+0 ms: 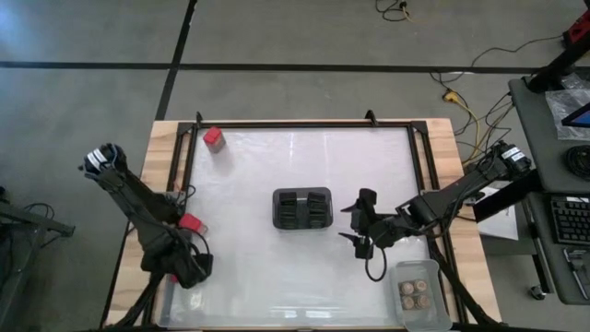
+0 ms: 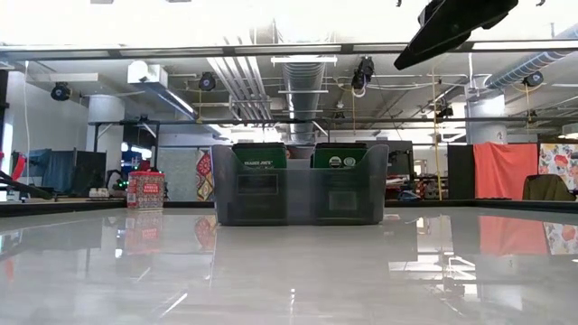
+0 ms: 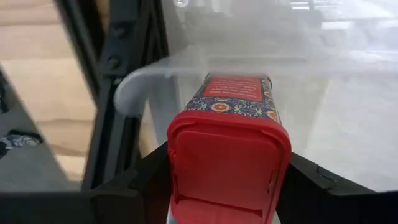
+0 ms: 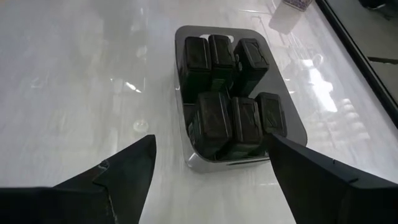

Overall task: Sort spices by type
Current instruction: Put the red seasoning can into the transparent bin

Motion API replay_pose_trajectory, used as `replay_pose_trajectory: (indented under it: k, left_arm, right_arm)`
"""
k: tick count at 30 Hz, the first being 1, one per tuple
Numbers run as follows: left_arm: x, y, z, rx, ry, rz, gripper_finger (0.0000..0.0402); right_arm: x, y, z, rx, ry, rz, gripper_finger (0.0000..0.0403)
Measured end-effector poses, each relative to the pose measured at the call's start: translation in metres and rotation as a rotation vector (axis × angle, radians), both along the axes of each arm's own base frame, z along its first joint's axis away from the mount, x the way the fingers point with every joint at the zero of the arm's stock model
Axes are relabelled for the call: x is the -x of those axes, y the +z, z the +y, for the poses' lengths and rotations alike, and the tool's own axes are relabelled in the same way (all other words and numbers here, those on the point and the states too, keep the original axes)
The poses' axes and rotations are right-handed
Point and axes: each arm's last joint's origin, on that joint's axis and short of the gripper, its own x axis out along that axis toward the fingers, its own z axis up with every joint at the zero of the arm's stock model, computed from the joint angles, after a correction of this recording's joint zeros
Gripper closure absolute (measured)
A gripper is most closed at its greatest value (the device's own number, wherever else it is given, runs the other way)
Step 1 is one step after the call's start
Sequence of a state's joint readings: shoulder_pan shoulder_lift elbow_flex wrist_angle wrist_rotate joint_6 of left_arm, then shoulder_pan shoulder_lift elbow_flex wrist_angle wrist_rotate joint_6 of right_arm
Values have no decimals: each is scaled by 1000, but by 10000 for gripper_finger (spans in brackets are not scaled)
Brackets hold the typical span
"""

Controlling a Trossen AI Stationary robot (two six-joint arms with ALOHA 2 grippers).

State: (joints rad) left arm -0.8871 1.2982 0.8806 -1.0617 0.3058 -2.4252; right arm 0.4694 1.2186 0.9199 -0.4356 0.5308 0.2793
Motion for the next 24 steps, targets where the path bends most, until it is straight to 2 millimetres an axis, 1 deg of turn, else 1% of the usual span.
replay_pose_trajectory:
  k: [6,10,14,19,24]
  left_arm:
    - [4,-20,5,9,0,-7,202]
    - [4,-22,5,18,-5,-5,200]
    - [4,-20,5,20,-41,-19,184]
    - [2,-15,3,28,-47,-30,148]
    - [1,0,1,22,-58,-25,121]
  right_arm:
    - [0,0,0,0,-1,1,89]
    - [0,0,0,0,-1,1,83]
    - [0,0,0,0,-1,1,76]
    - [0,0,0,0,-1,1,69]
    - [0,0,0,1,-1,1,65]
